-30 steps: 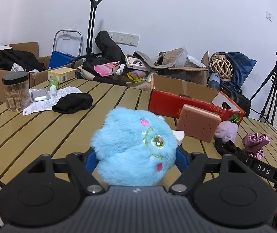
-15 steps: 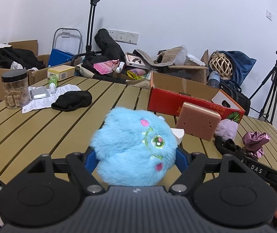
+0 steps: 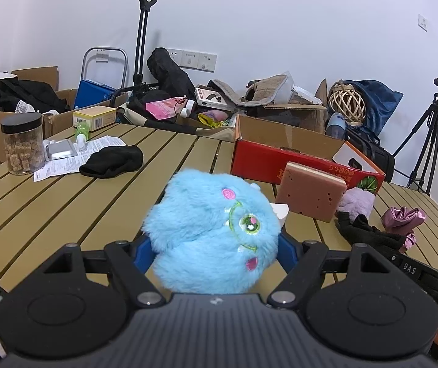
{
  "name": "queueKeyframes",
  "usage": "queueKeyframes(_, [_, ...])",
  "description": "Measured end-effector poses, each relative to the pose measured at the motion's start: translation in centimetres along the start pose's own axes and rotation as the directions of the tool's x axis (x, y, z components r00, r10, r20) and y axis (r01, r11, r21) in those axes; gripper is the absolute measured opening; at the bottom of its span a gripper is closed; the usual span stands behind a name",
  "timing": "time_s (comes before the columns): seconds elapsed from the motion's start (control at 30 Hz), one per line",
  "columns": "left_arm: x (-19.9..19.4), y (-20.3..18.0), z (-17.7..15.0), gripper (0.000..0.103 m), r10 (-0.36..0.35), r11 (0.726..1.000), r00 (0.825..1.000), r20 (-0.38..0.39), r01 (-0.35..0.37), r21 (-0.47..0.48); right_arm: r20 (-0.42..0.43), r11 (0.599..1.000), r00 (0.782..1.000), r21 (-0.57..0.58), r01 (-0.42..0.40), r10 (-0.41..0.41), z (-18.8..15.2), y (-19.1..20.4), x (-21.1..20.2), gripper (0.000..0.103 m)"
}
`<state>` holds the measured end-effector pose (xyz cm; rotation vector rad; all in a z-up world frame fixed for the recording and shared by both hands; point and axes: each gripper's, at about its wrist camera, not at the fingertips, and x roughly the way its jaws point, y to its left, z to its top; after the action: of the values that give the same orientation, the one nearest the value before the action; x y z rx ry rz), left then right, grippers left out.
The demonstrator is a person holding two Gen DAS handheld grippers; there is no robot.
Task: Collect trash
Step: 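Grasp the black glove with the right gripper while the left gripper holds the plush, then carry the blue plush and black glove down over the black bin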
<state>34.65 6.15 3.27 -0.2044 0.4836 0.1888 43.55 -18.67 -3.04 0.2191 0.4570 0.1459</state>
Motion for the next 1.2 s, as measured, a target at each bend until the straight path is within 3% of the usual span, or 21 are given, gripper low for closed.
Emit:
queueKeyframes(0.8, [-1.0, -1.6, -0.2, 0.078, -0.023, 0.999, 0.999, 0.042, 0.022, 0.04, 0.14, 0.995, 0.989, -0.094, -0.026, 0.039, 1.2, 0.4, -7.5, 0.006])
queueKeyframes(1.2, [-3.5, -2.7, -1.6, 0.078, -0.091, 0.995, 0.995, 0.039, 0.089, 0.056, 0.121, 0.989, 0.99, -0.138, -0.057, 0.074, -1.3, -0.1, -13.3, 0.006])
